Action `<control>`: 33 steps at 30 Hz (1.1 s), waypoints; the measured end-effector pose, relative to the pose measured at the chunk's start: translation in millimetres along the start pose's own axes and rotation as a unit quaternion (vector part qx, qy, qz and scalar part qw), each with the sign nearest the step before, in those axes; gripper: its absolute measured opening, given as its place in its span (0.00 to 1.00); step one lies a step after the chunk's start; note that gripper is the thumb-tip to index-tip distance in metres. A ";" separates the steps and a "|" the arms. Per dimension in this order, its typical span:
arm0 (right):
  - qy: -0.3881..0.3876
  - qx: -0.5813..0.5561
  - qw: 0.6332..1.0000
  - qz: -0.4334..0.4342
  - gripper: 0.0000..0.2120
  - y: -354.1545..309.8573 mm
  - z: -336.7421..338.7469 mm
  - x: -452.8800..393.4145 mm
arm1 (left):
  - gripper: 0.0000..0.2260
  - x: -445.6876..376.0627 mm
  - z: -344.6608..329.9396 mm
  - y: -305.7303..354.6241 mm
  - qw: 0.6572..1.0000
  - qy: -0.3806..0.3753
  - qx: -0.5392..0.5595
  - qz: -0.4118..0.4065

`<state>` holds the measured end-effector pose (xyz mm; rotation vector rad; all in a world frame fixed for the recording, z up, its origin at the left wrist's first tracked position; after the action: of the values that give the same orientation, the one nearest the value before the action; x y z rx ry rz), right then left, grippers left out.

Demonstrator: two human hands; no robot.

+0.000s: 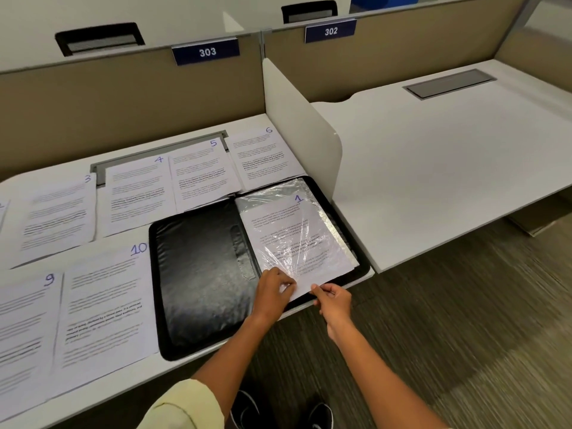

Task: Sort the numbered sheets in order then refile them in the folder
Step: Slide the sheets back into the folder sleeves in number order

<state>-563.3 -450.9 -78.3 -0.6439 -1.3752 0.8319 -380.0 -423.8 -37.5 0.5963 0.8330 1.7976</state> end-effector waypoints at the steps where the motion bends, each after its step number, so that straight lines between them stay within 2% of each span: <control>1: 0.000 0.001 1.000 -0.001 0.03 -2.2 -2.9 -2.7 | 0.01 -0.3 0.4 -2.3 1.000 -0.001 0.004 0.008; 7: 0.007 0.011 1.000 0.000 0.05 -6.6 -5.8 -12.6 | 0.02 -2.5 2.0 -8.8 0.999 -0.004 0.024 0.039; 19: 0.081 0.047 0.994 0.060 0.05 -28.7 1.2 -11.5 | 0.03 1.2 1.4 -8.8 0.998 0.012 0.038 0.046; 26: 0.082 0.058 0.993 0.067 0.03 -42.6 -9.9 -20.2 | 0.03 0.8 0.7 -11.3 0.998 0.021 0.027 0.051; 33: 0.083 0.076 0.991 0.074 0.07 -49.6 -12.9 -28.1 | 0.03 0.0 0.3 -12.9 0.998 0.023 0.019 0.054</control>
<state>-544.0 -501.2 -55.7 -0.6857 -1.1131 0.9699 -372.2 -420.6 -47.2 0.6358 0.8820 1.9034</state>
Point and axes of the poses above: each hand's wrist, its own x-axis away from the middle knuckle, its own z-axis out of the back of the hand, y = z × x, the point moved 10 cm from there along -x, towards the middle knuckle, and after that the axes turned 1 degree about x, right-handed, at the moved point
